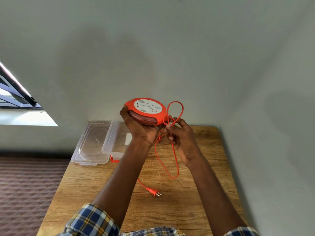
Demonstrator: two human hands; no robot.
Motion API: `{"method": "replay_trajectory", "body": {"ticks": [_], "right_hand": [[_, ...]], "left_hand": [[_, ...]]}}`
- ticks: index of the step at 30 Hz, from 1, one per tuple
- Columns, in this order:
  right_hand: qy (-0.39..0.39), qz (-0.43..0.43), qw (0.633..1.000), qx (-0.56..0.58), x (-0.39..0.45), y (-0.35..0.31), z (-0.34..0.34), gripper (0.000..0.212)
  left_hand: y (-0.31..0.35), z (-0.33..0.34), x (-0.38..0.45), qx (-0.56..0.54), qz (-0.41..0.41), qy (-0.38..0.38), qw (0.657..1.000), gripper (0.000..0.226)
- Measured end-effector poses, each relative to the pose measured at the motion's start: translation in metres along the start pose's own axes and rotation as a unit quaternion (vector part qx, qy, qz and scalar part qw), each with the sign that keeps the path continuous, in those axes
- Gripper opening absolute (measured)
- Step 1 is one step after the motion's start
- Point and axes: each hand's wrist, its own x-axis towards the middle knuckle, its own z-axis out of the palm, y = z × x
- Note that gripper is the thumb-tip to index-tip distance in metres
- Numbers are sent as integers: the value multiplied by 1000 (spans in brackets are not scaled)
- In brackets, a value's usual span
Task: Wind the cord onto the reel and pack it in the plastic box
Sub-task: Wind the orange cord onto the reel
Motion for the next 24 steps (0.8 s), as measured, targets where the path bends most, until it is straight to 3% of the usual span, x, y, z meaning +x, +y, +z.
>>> {"method": "replay_trajectory", "body": {"ticks": [3,6,9,13,18,20,22,24], "right_hand": [[-42,10,995,93,1,-4,-14,43],[4,37,993,112,1,-2,-29,47],[94,-33,992,-77,3,4,-36,23],[170,-104,938,-284,10,9,-42,15],[286,-122,882,-355,12,9,-56,17],[269,-86,894,-348,13,6,-58,15],[187,-52,913,-358,13,-1,-53,17],[93,-55,912,-394,11,-10,-43,35]], "left_hand": [[8,0,2,-9,-5,-8,1000,86],[17,-3,4,-19,-3,-20,1000,88],[22,-6,5,-21,-9,-25,999,90],[27,-11,7,-44,-5,-10,999,90],[34,-18,12,-97,-5,10,995,89],[34,-17,13,-108,-9,6,994,90],[30,-15,12,-112,-12,0,994,91],[26,-11,12,-102,-13,6,995,90]]}}
